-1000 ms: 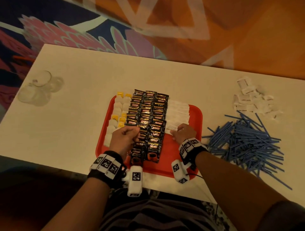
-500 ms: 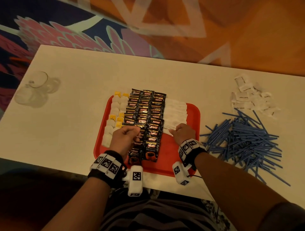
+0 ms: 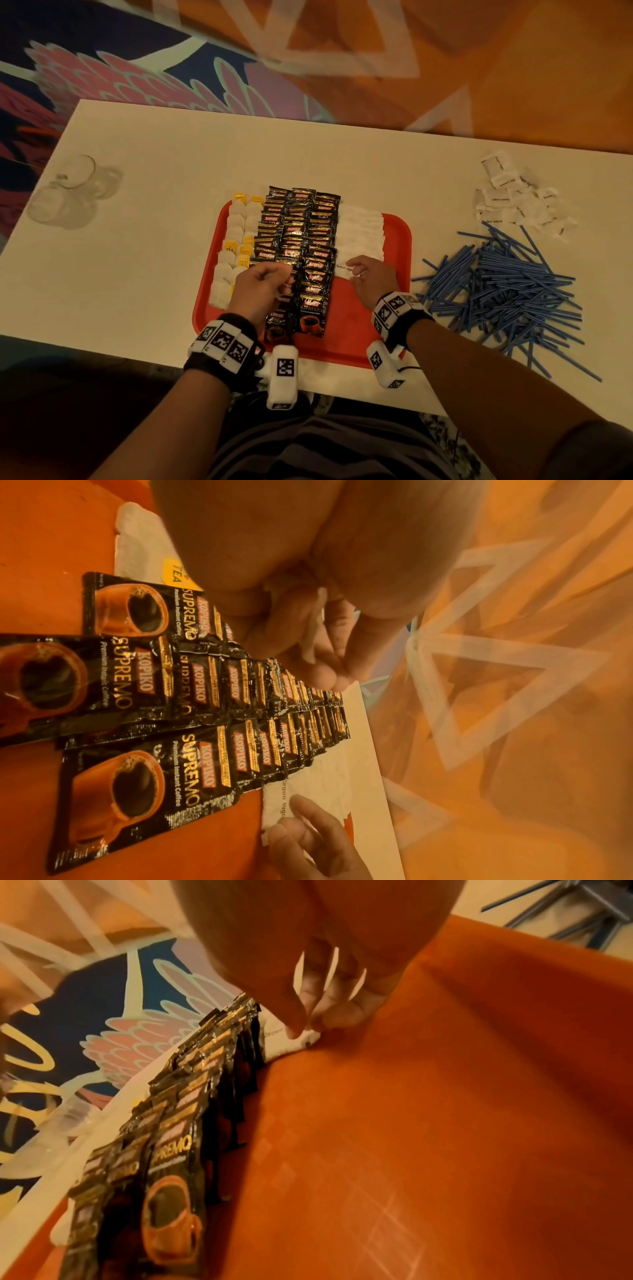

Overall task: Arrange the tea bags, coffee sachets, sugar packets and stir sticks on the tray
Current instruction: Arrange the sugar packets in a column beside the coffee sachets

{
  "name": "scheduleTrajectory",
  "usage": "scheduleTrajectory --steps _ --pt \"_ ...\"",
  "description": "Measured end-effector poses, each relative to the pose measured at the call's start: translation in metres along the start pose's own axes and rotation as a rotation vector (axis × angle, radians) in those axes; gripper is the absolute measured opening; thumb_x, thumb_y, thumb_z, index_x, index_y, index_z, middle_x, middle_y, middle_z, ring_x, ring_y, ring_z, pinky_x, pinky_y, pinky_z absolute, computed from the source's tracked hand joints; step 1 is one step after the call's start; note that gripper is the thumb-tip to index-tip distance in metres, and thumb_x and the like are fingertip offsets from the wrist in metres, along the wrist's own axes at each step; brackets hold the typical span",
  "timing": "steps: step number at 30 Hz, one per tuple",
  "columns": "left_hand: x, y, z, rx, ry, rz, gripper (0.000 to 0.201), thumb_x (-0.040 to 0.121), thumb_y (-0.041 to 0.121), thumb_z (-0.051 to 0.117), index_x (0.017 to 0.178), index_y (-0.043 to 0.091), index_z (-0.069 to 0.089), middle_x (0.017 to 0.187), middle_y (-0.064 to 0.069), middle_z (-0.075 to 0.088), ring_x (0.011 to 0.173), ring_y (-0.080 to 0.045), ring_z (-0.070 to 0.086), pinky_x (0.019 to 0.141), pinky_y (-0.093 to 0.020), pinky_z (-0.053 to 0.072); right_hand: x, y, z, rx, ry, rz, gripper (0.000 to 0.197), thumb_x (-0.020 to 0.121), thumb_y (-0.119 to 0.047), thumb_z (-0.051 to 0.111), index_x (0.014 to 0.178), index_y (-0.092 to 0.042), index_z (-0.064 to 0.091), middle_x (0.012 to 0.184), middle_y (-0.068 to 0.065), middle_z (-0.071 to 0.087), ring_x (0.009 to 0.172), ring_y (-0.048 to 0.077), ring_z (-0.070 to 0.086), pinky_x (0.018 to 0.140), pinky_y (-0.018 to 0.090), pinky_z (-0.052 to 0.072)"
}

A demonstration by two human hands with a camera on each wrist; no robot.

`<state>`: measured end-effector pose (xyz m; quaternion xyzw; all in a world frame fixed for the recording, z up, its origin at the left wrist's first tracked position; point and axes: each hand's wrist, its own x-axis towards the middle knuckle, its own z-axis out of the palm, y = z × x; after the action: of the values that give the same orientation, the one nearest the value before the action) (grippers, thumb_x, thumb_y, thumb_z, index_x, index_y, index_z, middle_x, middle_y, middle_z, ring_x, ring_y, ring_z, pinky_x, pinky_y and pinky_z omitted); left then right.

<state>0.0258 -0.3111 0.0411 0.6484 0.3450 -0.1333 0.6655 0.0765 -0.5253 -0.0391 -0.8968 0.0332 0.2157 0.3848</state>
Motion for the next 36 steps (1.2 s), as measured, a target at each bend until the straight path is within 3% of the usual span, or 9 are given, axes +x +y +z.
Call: scheduleTrajectory --steps 4,7,12,16,20,25,27,31,36 --pt "-0.003 0.007 0.008 -0.051 -0.036 -0.040 0.030 0.101 0.036 0.052 0.093 0.013 0.069 0.076 0.000 0.067 0.060 -0.010 0.057 0.053 -0.024 0.037 -0.006 -0.001 -0.014 0.049 0.088 -0.012 0.024 0.091 -0.006 0.051 0.097 -0.020 0.069 0.090 -0.005 0.069 0.068 0.001 0.057 0.059 0.004 0.041" --pt "-0.005 0.018 0.022 -0.162 -0.076 -0.113 0.053 0.103 0.051 0.035 0.099 0.011 0.069 0.075 -0.002 0.068 0.056 -0.011 0.058 0.042 -0.018 0.035 -0.014 -0.008 -0.037 0.157 0.122 0.049 0.012 0.089 -0.014 0.062 0.095 -0.021 0.069 0.088 -0.009 0.067 0.073 -0.001 0.057 0.057 0.003 0.039" --pt "-0.009 0.031 0.053 -0.256 -0.170 -0.108 0.068 0.093 0.066 0.028 0.110 0.009 0.061 0.089 -0.012 0.073 0.060 -0.021 0.067 0.031 -0.017 0.024 -0.027 -0.036 -0.072 0.284 -0.039 0.012 0.006 0.085 -0.018 0.072 0.091 -0.016 0.070 0.082 -0.009 0.066 0.077 0.006 0.062 0.064 0.016 0.046" --pt "-0.014 0.042 0.078 -0.257 -0.207 -0.070 0.075 0.084 0.073 0.030 0.113 0.010 0.059 0.111 -0.017 0.070 0.063 -0.022 0.065 0.031 -0.017 0.024 -0.040 -0.061 -0.089 0.400 -0.174 -0.011 0.017 0.089 -0.029 0.069 0.085 -0.012 0.070 0.077 -0.003 0.071 0.064 0.002 0.063 0.055 0.013 0.045" --pt "-0.022 0.055 0.098 -0.190 -0.272 -0.006 0.074 0.096 0.068 0.020 0.123 0.011 0.058 0.112 -0.014 0.066 0.036 -0.012 0.040 0.033 -0.017 0.026 -0.047 -0.077 -0.095 0.376 -0.206 0.021 0.020 0.085 -0.038 0.072 0.076 -0.021 0.071 0.071 -0.010 0.072 0.062 0.002 0.064 0.057 0.019 0.048" --pt "-0.028 0.061 0.109 -0.127 -0.415 -0.054 0.062 0.095 0.061 0.040 0.123 0.009 0.060 0.102 -0.013 0.070 0.062 -0.014 0.063 0.042 -0.024 0.043 -0.050 -0.081 -0.111 0.392 -0.066 -0.013 0.007 0.078 -0.008 0.074 0.079 -0.015 0.071 0.072 -0.004 0.068 0.060 0.003 0.061 0.060 0.020 0.048" --pt "-0.030 0.060 0.106 -0.097 -0.431 -0.062 0.043 0.099 0.043 0.053 0.116 0.004 0.063 0.103 -0.017 0.070 0.073 -0.014 0.066 0.054 -0.026 0.049 -0.049 -0.079 -0.117 0.408 -0.036 -0.010 0.008 0.080 -0.005 0.071 0.082 -0.013 0.070 0.076 -0.002 0.069 0.064 0.008 0.065 0.059 0.024 0.051" --pt "-0.030 0.057 0.100 -0.075 -0.354 0.011 0.007 0.095 0.012 0.062 0.091 0.006 0.065 0.074 -0.003 0.060 0.068 -0.012 0.057 0.061 -0.023 0.051 -0.046 -0.072 -0.124 0.393 -0.048 0.009 0.017 0.075 -0.008 0.076 0.081 -0.022 0.069 0.065 -0.004 0.071 0.079 0.030 0.071 0.071 0.039 0.056" --pt "-0.032 0.057 0.101 -0.161 -0.286 0.017 0.002 0.090 0.010 0.069 0.092 0.010 0.068 0.076 0.002 0.071 0.064 -0.008 0.067 0.055 -0.023 0.050 -0.044 -0.067 -0.121 0.450 0.129 0.036 0.018 0.075 -0.011 0.076 0.077 -0.027 0.069 0.070 -0.008 0.071 0.078 0.013 0.070 0.081 0.036 0.057"
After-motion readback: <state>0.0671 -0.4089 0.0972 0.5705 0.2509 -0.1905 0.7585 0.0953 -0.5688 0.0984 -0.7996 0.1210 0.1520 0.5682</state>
